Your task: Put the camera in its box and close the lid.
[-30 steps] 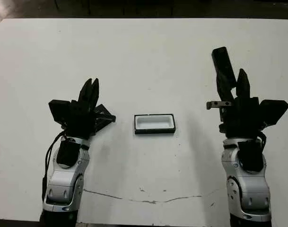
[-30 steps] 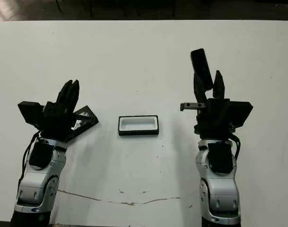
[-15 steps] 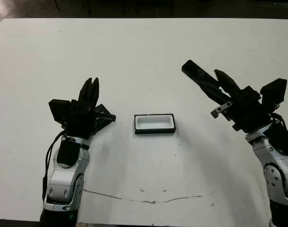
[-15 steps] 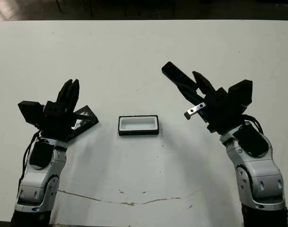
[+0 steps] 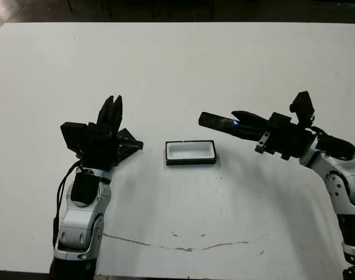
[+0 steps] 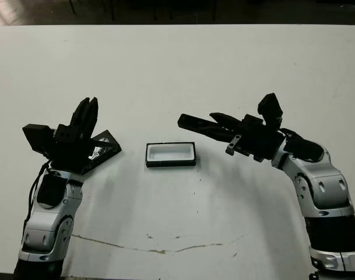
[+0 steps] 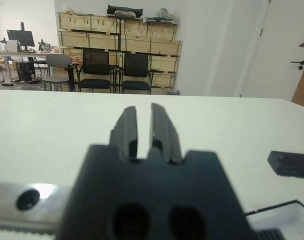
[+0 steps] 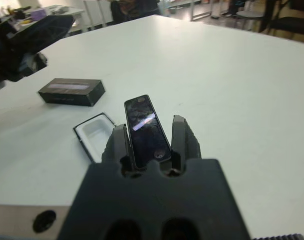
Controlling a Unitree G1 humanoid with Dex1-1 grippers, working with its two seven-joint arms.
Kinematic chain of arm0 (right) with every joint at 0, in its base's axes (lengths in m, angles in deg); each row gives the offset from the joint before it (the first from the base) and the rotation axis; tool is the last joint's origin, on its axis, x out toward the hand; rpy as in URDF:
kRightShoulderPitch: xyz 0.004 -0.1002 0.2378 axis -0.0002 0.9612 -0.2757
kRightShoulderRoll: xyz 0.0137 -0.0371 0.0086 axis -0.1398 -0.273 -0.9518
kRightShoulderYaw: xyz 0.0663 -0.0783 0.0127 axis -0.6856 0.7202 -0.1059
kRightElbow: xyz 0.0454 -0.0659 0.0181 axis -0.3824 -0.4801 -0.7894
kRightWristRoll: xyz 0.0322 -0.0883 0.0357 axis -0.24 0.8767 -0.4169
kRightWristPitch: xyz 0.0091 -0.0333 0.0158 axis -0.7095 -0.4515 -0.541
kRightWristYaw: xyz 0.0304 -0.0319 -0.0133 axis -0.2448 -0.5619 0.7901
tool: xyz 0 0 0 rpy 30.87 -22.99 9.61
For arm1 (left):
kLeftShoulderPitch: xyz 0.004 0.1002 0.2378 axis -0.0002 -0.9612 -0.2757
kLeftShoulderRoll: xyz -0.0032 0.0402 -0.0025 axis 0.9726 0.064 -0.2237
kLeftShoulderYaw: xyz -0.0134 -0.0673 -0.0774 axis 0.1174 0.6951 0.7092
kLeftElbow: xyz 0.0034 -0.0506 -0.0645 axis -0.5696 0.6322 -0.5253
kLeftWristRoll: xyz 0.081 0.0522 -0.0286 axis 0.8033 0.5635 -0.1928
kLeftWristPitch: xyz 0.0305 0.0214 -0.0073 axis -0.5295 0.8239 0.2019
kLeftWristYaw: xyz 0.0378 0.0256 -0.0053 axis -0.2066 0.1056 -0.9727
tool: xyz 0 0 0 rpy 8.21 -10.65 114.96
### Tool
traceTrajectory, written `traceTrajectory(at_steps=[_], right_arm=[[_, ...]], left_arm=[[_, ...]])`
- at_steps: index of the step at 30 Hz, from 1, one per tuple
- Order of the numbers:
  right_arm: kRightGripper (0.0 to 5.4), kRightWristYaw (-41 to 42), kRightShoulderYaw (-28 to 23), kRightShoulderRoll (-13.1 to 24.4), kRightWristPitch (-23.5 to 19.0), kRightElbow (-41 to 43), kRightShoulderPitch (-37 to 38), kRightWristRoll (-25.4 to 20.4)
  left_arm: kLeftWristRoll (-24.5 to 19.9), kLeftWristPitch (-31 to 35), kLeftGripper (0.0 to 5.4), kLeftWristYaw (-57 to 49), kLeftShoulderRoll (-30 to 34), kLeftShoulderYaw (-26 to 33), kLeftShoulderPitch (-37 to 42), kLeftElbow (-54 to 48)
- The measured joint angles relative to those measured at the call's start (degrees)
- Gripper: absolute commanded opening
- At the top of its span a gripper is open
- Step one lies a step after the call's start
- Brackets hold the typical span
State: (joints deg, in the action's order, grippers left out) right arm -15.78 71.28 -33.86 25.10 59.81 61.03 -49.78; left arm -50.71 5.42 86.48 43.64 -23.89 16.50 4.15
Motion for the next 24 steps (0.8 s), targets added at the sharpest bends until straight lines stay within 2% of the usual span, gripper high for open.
traceTrajectory(at_steps=[8,17,21,24], right_arm=[[0.12,6.4,1.9,-0.5,-0.1,-5.5,-3.7,-0.6],[0.12,17.4,4.8,-1.9,-0.3,-14.6,-11.1,-1.3],[0.12,20.0,6.5,-2.9,-0.7,-17.4,-13.7,-1.0],[0.12,21.2,8.3,-3.3,-0.5,-18.6,-15.3,0.7]], left_arm=[[0.0,0.5,0.00,0.0,0.0,0.1,0.0,-0.2],[0.0,0.6,0.00,0.0,0.0,0.1,0.0,0.1],[0.0,0.8,0.00,0.0,0.0,0.1,0.0,0.0],[0.0,1.0,0.00,0.0,0.0,-0.1,0.0,-0.1]])
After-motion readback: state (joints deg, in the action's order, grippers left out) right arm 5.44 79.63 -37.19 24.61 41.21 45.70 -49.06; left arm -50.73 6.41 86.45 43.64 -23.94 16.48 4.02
